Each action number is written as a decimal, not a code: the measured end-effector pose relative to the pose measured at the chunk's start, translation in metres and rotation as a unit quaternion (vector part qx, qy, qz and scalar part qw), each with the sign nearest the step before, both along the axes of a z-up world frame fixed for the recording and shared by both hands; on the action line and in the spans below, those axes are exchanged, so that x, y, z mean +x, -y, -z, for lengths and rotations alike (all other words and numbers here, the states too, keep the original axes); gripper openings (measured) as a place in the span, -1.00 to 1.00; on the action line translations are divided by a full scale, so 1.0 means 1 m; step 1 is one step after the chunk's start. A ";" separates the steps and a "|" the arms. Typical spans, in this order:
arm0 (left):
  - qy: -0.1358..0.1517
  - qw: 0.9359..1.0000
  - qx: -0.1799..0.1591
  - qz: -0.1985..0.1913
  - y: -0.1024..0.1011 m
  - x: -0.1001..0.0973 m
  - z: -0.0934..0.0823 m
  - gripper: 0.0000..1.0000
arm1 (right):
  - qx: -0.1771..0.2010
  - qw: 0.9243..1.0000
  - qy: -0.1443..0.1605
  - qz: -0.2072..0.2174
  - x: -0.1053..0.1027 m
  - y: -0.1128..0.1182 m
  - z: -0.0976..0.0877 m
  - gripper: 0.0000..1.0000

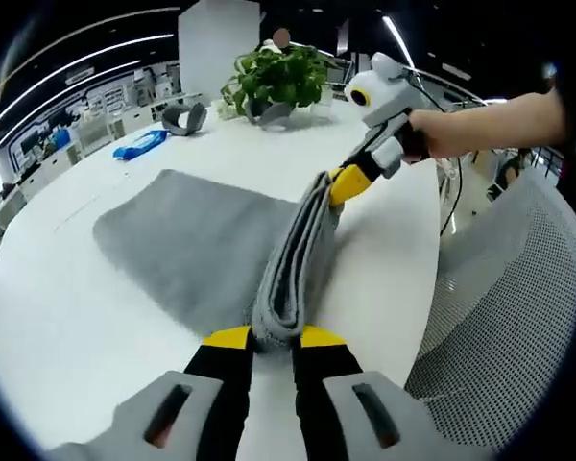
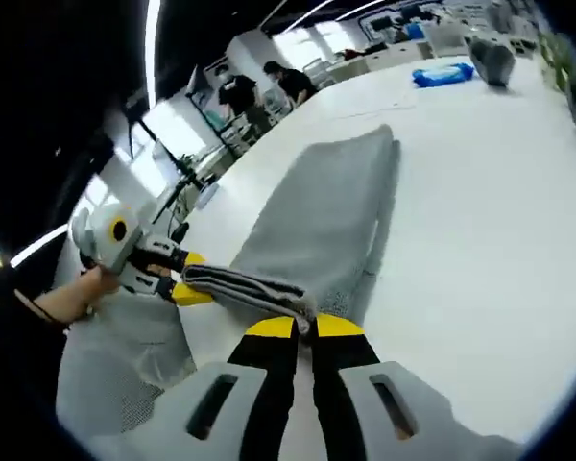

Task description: Fold the towel on the table until its edges align and the towel forms a compact rectangular stack.

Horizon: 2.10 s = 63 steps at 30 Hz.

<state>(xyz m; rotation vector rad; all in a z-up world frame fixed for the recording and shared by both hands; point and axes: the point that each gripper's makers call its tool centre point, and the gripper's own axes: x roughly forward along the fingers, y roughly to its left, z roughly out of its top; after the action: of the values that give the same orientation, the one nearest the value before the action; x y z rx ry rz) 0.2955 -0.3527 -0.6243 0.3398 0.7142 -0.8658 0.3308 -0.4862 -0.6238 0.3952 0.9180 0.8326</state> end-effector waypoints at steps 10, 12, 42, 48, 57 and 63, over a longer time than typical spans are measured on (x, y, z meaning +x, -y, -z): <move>0.013 0.979 -0.186 -0.082 0.002 0.024 -0.050 -0.86 | 0.038 0.995 0.082 -0.037 0.004 0.003 -0.030 -0.95; 0.027 0.978 -0.191 -0.077 0.001 0.025 -0.058 -0.87 | 0.055 0.991 0.106 -0.053 -0.002 0.002 -0.045 -0.95; -0.028 0.950 -0.290 0.113 0.016 -0.080 -0.172 -0.89 | 0.115 0.948 0.224 -0.195 -0.114 0.004 -0.171 -0.95; -0.078 0.942 -0.317 0.074 0.018 -0.057 -0.155 -0.89 | 0.112 0.965 0.166 -0.168 -0.087 0.005 -0.149 -0.95; -0.145 0.954 -0.263 0.025 0.013 -0.008 -0.100 -0.89 | 0.083 0.984 0.047 -0.149 -0.038 0.005 -0.098 -0.95; -0.163 0.953 -0.256 -0.010 0.008 0.021 -0.075 -0.90 | 0.072 0.991 -0.005 -0.111 -0.009 0.006 -0.071 -0.95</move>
<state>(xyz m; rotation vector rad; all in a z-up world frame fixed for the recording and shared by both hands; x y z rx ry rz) 0.3166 -0.3606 -0.5488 -0.2808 0.7633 -1.0651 0.3219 -0.4919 -0.5531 0.4275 0.9244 1.1054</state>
